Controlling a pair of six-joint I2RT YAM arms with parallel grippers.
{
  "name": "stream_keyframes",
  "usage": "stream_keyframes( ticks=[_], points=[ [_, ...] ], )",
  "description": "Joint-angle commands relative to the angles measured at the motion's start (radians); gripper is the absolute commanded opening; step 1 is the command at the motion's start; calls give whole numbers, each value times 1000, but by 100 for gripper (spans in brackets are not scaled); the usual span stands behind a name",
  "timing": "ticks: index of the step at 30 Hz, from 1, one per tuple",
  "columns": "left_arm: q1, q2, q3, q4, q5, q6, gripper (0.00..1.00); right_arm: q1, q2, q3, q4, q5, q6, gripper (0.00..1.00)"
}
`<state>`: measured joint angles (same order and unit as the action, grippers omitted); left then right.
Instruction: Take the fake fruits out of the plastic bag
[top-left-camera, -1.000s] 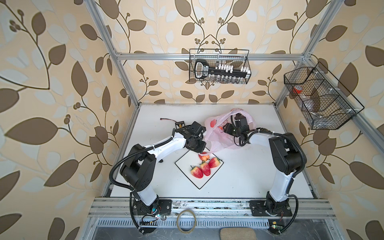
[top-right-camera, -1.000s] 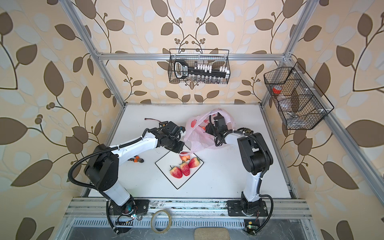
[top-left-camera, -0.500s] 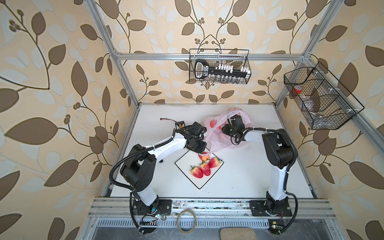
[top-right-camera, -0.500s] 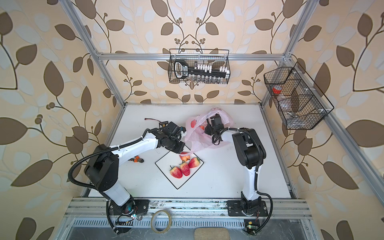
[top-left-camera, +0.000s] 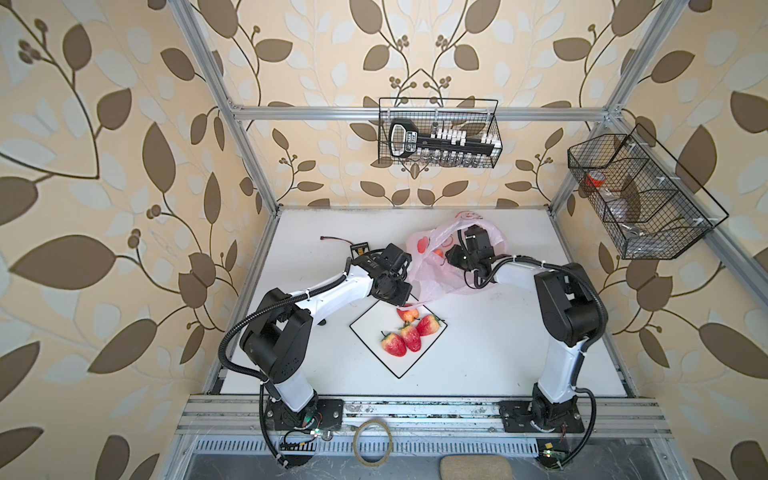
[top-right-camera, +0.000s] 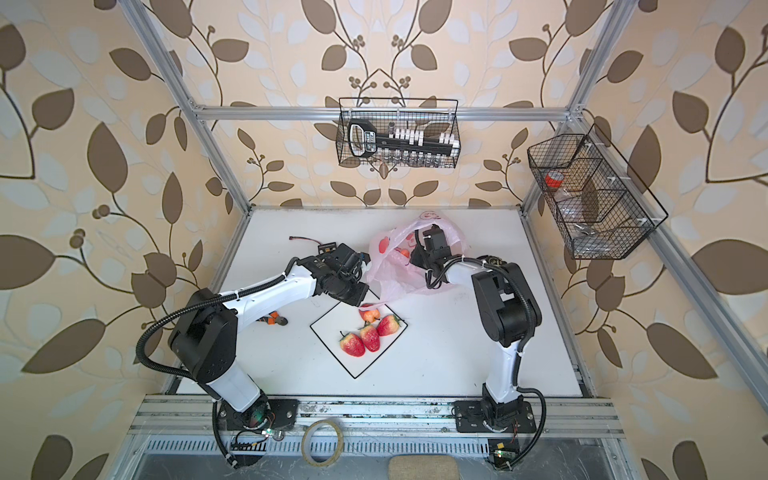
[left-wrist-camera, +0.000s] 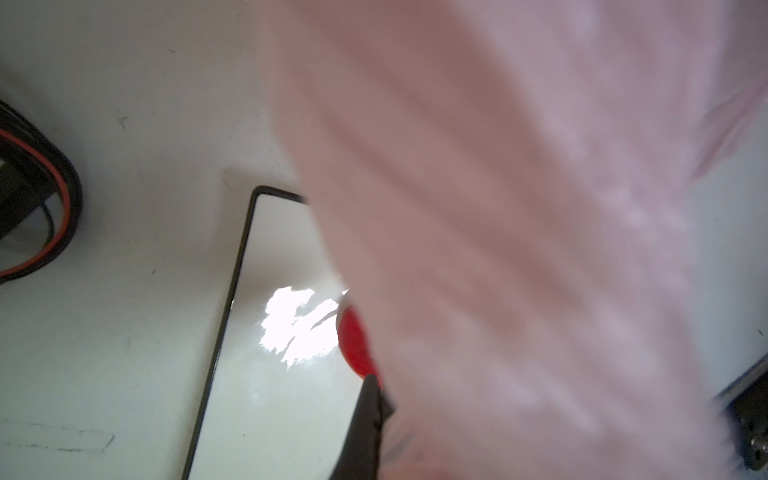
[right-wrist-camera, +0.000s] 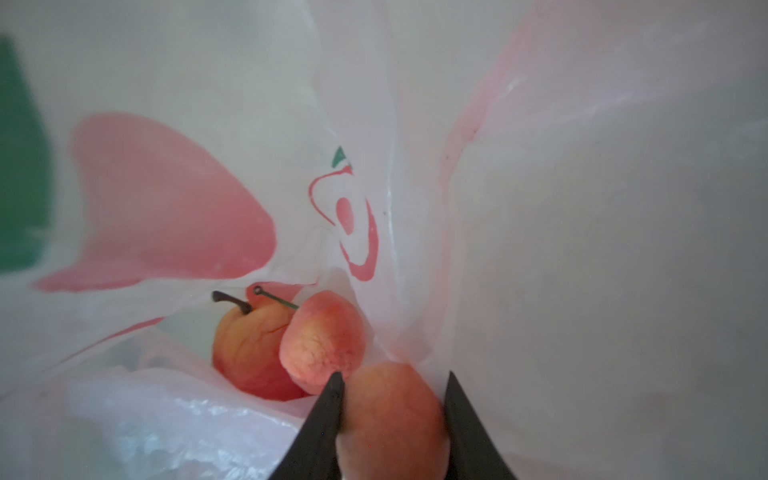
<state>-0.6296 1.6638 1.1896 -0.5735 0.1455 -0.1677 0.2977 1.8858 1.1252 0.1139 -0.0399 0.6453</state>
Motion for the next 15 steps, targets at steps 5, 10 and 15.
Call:
stream_keyframes(
  ticks=[5,10,15],
  points=[
    [-3,11,67,-13,-12,-14,0,-50,-156,-121,93,-85,-1,34],
    [5,28,91,-13,-5,-13,0,-66,-225,-178,146,-187,-4,35],
    [29,37,105,-15,8,-10,0,-76,-263,-214,128,-207,-15,35]
  ],
)
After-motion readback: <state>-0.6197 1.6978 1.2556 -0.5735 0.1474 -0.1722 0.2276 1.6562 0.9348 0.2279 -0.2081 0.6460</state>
